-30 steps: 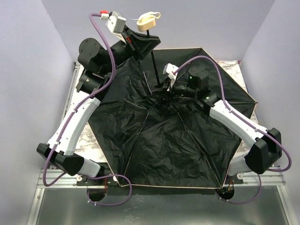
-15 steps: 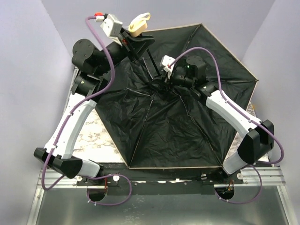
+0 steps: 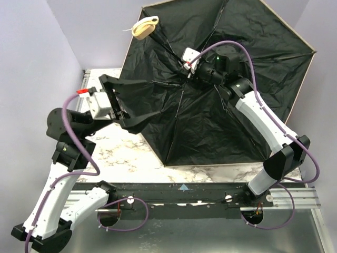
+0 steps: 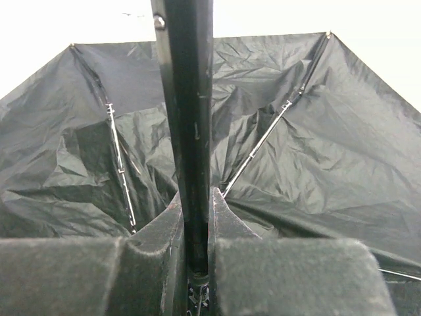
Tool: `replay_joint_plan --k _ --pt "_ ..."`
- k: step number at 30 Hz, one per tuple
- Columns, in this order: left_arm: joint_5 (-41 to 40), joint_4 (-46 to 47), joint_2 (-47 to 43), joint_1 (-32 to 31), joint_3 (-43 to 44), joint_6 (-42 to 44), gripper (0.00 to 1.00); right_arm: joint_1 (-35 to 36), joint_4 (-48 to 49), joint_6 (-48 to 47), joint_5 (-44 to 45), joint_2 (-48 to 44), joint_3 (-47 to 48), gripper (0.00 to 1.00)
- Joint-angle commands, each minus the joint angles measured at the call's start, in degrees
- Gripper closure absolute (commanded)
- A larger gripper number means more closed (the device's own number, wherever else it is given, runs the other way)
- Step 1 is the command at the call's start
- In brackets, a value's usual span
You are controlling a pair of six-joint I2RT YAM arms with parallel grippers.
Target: Open the umbrella
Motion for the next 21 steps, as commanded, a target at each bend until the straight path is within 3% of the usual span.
replay_joint_plan --k 1,7,11,13,16,19,21 --pt "2.17 -10.26 -3.97 -0.42 -8.53 7.83 0.02 -0.27 1.74 -11.76 5.67 -0.65 5.64 1.0" --pt "-10.96 -16.04 -7.3 -0.39 -14.24 8.37 0.01 -0.27 2.47 -26.99 8.9 -4.02 5.36 1.0" --pt "-22.63 -17.58 -8.88 0.88 -18.63 1.01 0.01 0.07 3.36 -43.56 11.34 -9.35 -2.35 1.0" --pt "-26.72 -20.87 -7.46 6.07 -19.15 -8.03 0.02 0.33 6.71 -53.42 14.67 -11.64 -7.87 1.0" --pt "-17.25 -22.62 -4.57 16.35 -19.29 -15.35 0.01 0.35 7.52 -61.2 18.59 -13.37 -10.56 1.0" --pt "-14.86 -22.76 -1.8 18.01 -15.66 -12.41 0.02 0.3 5.82 -65.52 19.92 -14.98 -11.65 1.0" --pt "-9.14 -23.46 1.22 18.06 -10.51 -9.05 0.02 0.34 5.47 -67.98 19.5 -16.36 -12.87 1.0"
